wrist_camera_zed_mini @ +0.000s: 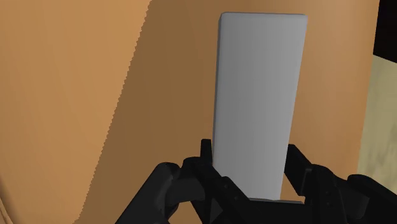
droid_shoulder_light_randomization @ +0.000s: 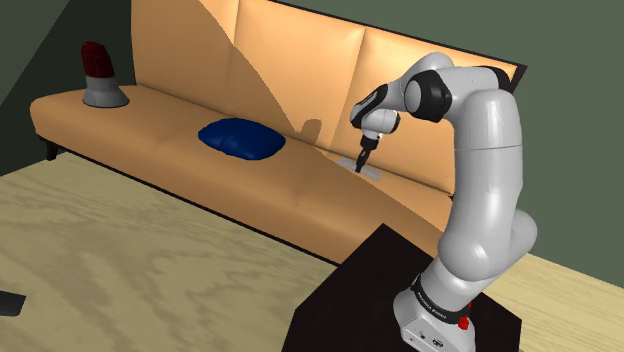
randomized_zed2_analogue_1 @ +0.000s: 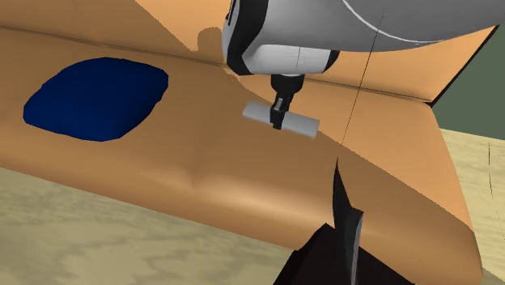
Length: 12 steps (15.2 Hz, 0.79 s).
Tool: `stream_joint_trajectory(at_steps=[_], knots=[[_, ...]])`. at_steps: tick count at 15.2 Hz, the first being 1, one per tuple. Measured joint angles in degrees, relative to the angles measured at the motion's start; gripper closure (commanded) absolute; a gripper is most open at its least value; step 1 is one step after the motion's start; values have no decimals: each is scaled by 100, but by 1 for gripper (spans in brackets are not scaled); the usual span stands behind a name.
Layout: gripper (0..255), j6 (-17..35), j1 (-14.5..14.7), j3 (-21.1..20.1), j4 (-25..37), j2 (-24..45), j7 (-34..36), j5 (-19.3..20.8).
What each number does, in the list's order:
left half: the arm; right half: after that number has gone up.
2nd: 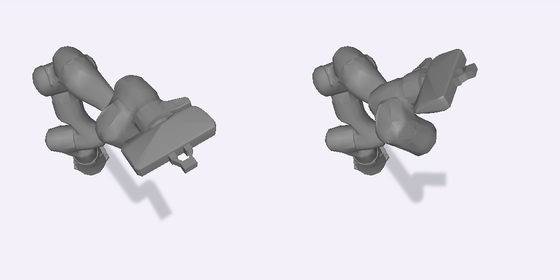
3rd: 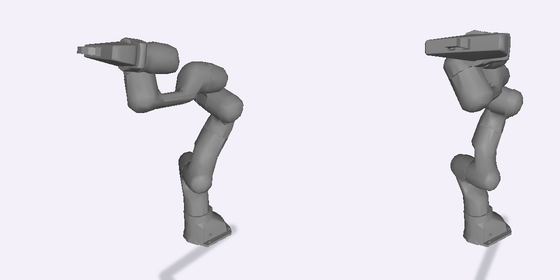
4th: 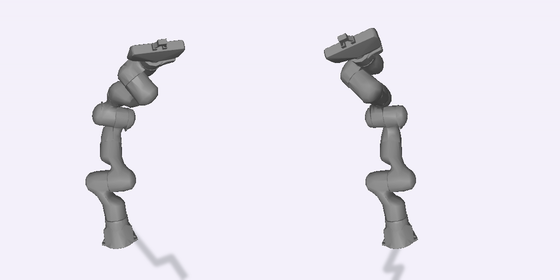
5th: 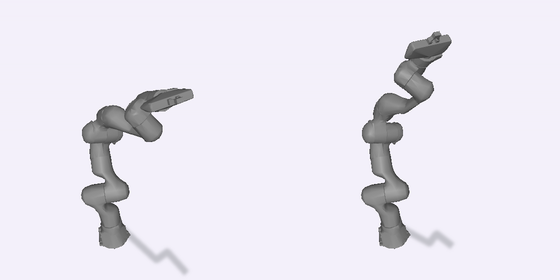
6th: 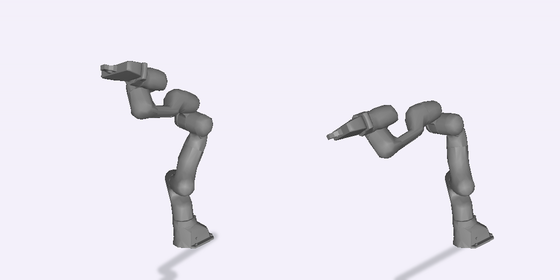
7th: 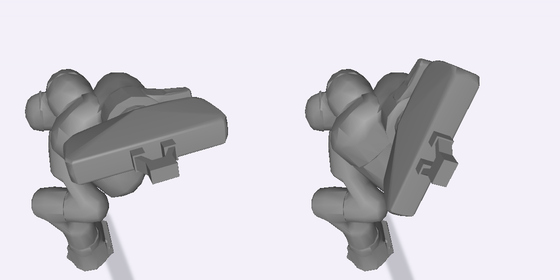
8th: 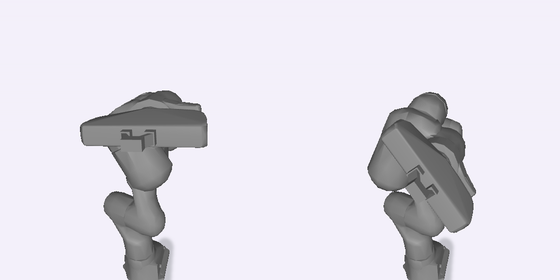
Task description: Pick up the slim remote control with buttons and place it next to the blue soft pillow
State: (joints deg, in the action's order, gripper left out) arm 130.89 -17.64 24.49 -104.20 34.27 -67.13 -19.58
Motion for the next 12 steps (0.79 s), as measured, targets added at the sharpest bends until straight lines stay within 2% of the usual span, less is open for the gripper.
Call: stream_joint_trajectory(at_steps=[12], knots=[[255, -624, 157, 223, 65, -601, 201, 325]])
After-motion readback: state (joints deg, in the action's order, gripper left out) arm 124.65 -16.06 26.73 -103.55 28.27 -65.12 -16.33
